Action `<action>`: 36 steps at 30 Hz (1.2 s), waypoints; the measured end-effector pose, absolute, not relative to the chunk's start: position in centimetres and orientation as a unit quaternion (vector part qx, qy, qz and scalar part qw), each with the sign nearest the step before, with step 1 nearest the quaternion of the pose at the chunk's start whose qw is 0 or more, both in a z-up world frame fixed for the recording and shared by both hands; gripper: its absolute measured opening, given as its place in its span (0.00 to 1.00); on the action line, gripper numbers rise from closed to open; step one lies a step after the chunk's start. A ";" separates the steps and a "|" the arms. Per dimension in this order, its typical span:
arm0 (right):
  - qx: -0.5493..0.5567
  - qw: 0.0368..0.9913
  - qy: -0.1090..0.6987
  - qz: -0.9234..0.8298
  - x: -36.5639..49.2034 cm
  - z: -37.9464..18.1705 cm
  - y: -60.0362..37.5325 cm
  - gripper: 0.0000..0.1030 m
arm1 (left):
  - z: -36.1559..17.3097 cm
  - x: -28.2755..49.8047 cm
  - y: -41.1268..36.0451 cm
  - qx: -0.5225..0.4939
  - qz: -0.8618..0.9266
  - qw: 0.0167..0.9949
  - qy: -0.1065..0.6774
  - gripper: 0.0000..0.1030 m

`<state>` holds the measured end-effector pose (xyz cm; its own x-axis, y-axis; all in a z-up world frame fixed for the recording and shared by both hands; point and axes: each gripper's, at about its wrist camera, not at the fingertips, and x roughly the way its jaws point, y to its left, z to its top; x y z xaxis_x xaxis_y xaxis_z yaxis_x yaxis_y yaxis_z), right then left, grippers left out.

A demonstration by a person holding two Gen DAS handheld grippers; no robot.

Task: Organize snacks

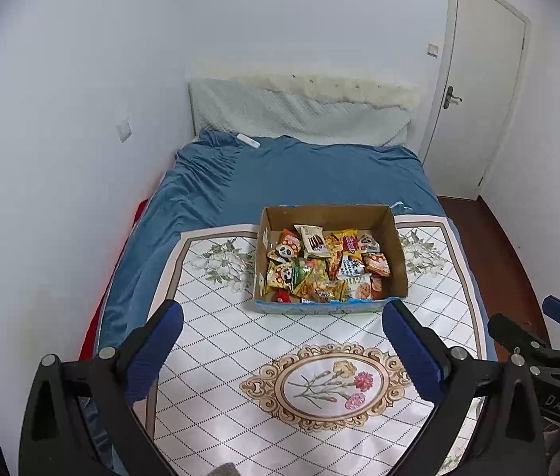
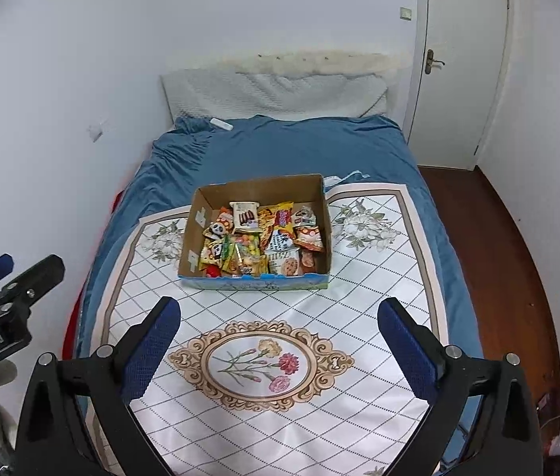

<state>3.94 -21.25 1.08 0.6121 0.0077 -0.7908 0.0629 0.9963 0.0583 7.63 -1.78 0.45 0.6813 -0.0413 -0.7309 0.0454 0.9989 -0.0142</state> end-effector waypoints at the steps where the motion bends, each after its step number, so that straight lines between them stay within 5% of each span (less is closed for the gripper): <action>1: 0.039 0.898 0.439 -0.019 4.2 0.9 -21.3 0.99 | 0.3 7.9 -1.8 0.004 -0.022 0.917 0.397 1.00; 36: 0.030 0.906 0.419 -0.055 7.6 -0.9 -22.5 0.99 | -1.7 10.3 -3.5 0.015 -0.001 0.919 0.395 1.00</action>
